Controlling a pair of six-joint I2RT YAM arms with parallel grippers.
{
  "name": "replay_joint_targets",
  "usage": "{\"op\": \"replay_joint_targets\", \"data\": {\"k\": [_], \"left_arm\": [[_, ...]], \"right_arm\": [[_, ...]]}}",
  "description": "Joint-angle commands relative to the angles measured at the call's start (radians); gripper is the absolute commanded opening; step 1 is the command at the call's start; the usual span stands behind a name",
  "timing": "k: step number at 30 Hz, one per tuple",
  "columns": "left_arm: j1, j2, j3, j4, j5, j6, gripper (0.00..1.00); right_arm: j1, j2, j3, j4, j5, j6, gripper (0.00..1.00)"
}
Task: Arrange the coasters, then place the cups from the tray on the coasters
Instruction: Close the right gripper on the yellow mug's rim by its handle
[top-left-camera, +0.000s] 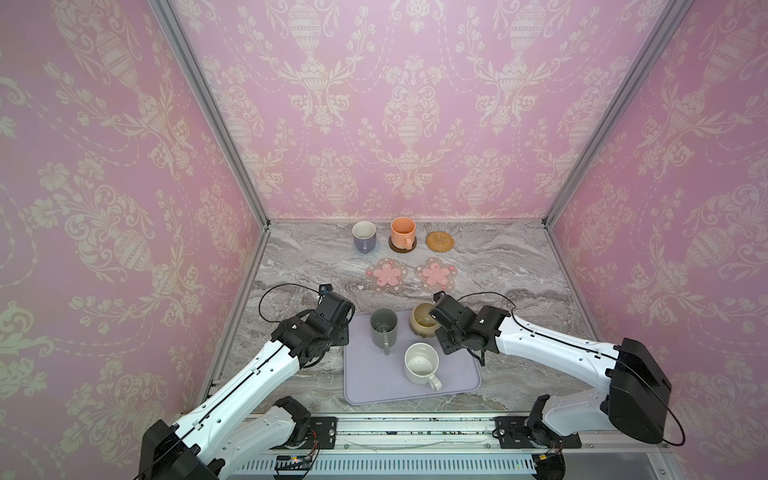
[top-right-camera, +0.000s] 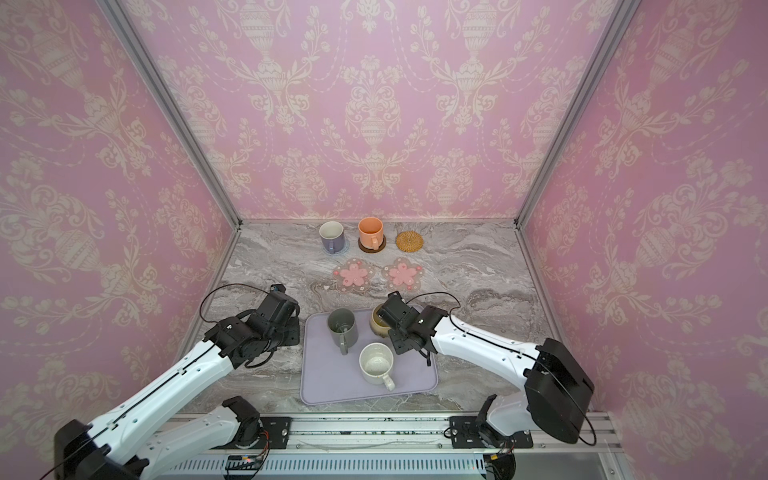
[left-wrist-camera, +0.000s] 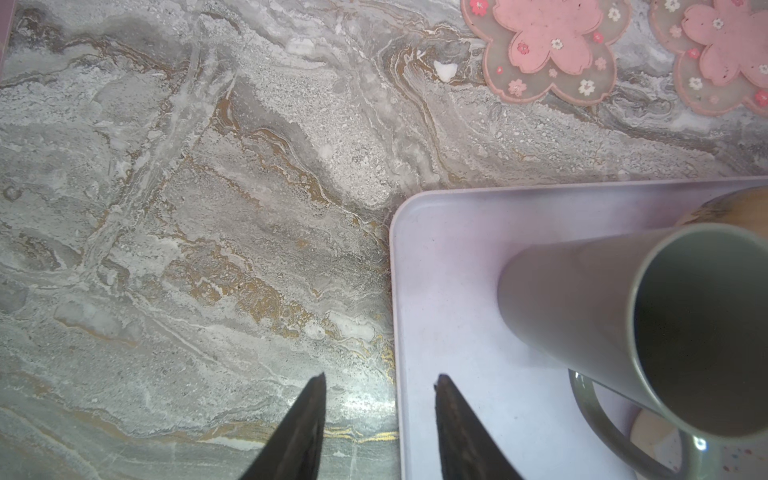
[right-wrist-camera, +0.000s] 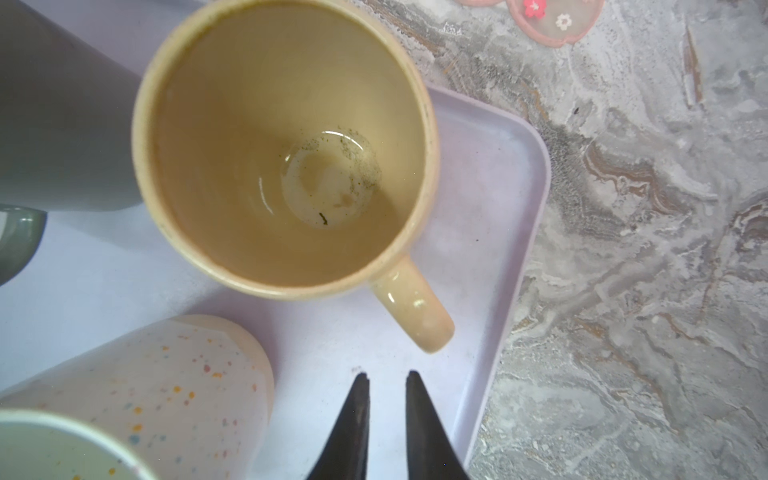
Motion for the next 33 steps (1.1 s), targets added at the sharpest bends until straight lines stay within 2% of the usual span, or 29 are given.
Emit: {"op": "replay_joint_targets", "data": {"k": [1, 5, 12, 16, 33], "left_arm": [[-0.010, 0.007, -0.001, 0.010, 0.016, -0.019, 0.46], [-0.010, 0.028, -0.004, 0.031, 0.042, -0.023, 0.46], [-0.009, 0.047, 0.000, 0.045, 0.056, -0.028, 0.46], [-0.010, 0.054, 0.005, 0.045, 0.053, -0.029, 0.46], [-0.010, 0.111, 0.031, 0.060, 0.059, -0.016, 0.46]], "right_arm": [[-0.003, -0.054, -0.021, -0.030, -0.019, -0.032, 0.29], [-0.018, -0.111, -0.047, -0.002, -0.035, -0.028, 0.39], [-0.044, -0.127, -0.071, 0.033, -0.084, -0.087, 0.48], [-0.067, -0.103, -0.090, 0.084, -0.125, -0.132, 0.50], [-0.154, 0.030, -0.049, 0.163, -0.165, -0.216, 0.50]]}}
